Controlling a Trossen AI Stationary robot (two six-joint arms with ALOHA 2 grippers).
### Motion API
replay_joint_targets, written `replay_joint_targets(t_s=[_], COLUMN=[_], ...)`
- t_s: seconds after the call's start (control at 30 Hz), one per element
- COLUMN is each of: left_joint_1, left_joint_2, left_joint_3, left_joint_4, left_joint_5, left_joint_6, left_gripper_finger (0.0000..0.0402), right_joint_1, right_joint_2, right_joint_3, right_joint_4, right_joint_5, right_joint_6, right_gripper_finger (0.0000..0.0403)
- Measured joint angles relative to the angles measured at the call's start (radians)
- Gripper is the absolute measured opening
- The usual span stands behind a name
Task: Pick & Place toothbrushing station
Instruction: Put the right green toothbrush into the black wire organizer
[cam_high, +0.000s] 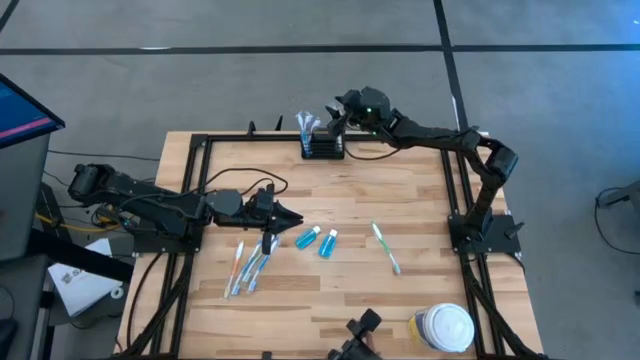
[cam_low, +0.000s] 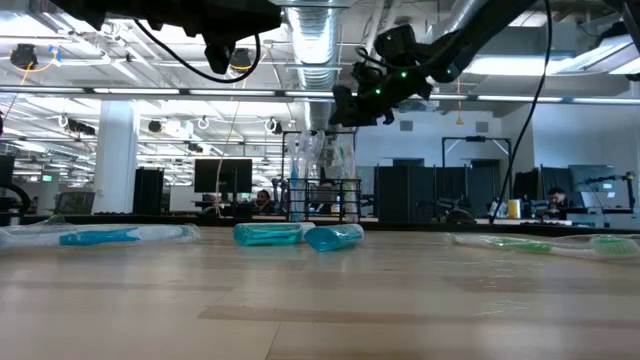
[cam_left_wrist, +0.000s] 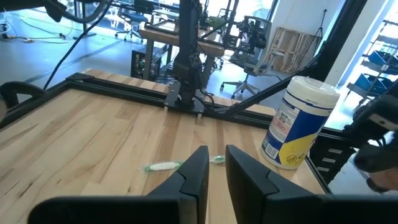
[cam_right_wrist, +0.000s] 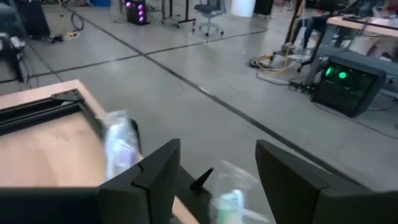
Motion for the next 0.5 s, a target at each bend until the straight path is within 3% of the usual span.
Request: replay_joint_targets(t_s=[0.27,0.5], left_joint_1=[0.0,0.0], left_joint_2=[0.0,0.0], left_joint_3=[0.0,0.0], left_joint_4=[-0.001,-0.001], left_joint_5=[-0.003,-0.002], left_joint_6=[0.0,0.0], left_gripper_finger=[0.0049,0.0049], right_joint_1=[0.076,0.138], right_joint_2=[-0.079,-0.198], right_joint_3=[0.053,0.054], right_joint_4=[-0.269,-0.546], right_joint_5=[-0.001,-0.001], right_joint_6=[-0.087,-0.063], right_gripper_finger=[0.0196,0.019])
